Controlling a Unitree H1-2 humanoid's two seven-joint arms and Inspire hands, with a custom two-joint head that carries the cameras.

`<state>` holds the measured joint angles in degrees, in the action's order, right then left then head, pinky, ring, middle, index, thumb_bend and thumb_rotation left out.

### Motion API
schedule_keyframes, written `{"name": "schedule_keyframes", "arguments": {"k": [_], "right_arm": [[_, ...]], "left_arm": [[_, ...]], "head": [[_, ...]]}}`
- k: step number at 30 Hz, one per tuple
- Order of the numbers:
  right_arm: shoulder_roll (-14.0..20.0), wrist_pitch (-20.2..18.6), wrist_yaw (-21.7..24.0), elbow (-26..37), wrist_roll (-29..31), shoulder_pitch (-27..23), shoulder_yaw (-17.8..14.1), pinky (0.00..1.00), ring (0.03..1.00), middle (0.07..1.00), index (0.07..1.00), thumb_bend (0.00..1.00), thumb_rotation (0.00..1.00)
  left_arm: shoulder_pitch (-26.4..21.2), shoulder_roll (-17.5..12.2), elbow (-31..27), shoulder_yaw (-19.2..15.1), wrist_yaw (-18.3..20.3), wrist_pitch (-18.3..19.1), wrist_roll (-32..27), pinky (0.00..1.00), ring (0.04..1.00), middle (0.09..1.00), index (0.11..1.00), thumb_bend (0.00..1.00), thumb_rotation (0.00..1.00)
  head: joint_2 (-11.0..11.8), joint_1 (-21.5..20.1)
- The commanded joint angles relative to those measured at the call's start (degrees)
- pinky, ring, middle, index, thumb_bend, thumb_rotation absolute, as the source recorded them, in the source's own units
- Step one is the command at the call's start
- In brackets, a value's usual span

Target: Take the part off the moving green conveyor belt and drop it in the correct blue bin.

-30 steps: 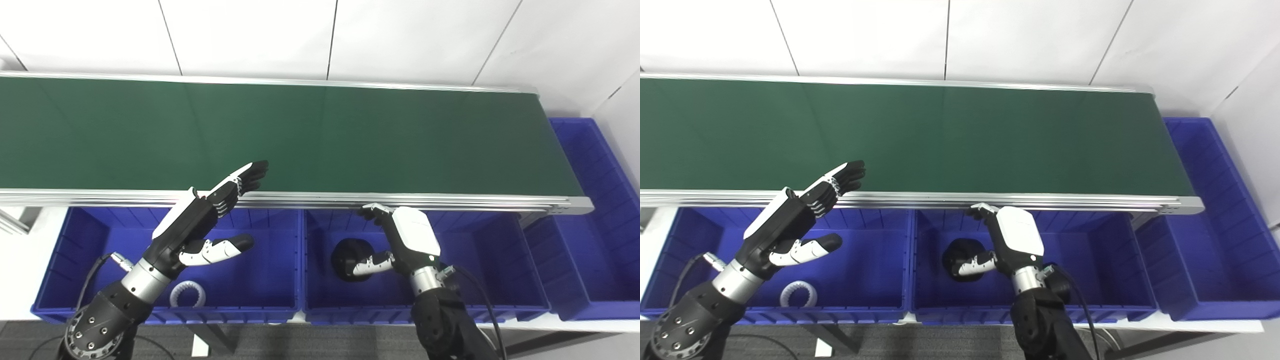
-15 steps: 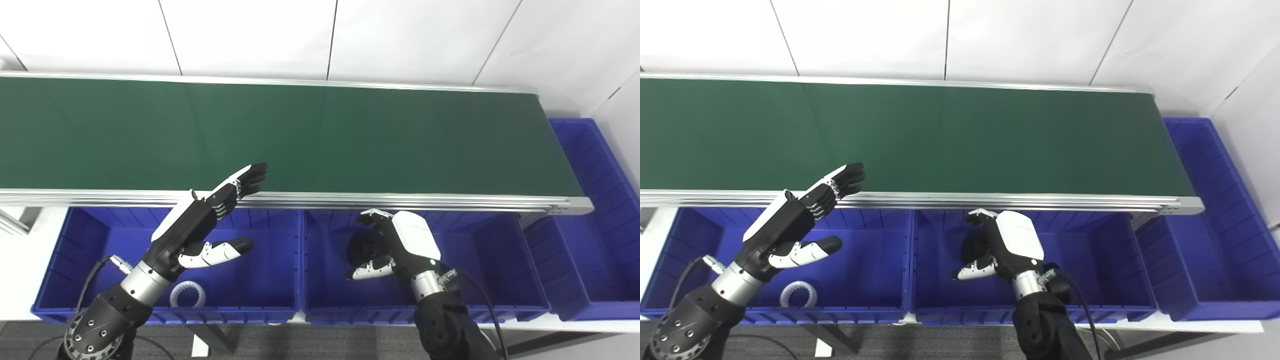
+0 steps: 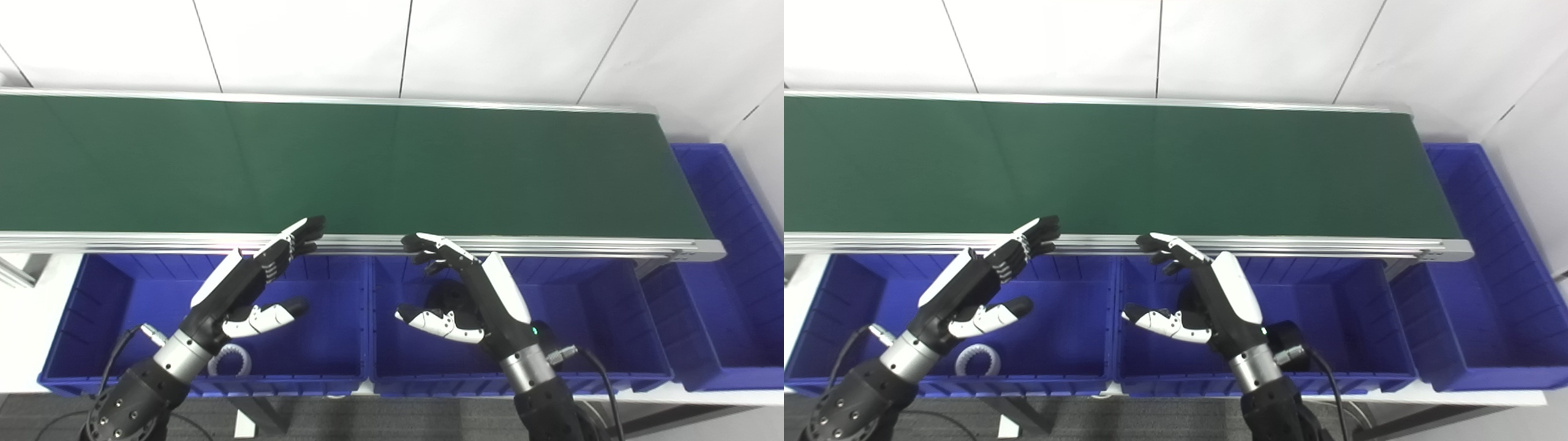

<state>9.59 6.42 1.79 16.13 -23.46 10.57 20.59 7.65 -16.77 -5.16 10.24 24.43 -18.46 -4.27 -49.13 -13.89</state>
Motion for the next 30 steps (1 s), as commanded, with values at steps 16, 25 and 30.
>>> {"name": "schedule_keyframes", "arguments": {"k": [16,25,30], "right_arm": [[1.46,8.02,3.93,-2.77,2.33,2.12,0.92,0.9,0.954,0.979,0.96,0.44,0.98],[0.48,12.15,2.08,-5.44,0.51,1.7,-0.37,0.92,0.979,0.999,0.956,0.43,0.97],[0.38,12.1,2.38,-5.05,-0.4,1.16,-0.62,0.94,0.986,1.0,0.977,0.4,0.97]], "left_arm": [[2.36,-0.07,2.39,0.31,-0.41,-8.42,2.25,0.9,0.953,0.976,0.962,0.46,0.64],[0.79,0.24,3.4,0.17,-1.59,-8.43,3.94,0.85,0.927,0.956,0.933,0.47,0.54],[0.47,0.07,3.08,0.25,-1.41,-8.42,3.12,0.87,0.935,0.965,0.946,0.47,0.56]], "head": [[13.37,2.13],[14.13,1.5],[13.32,1.34]]}}
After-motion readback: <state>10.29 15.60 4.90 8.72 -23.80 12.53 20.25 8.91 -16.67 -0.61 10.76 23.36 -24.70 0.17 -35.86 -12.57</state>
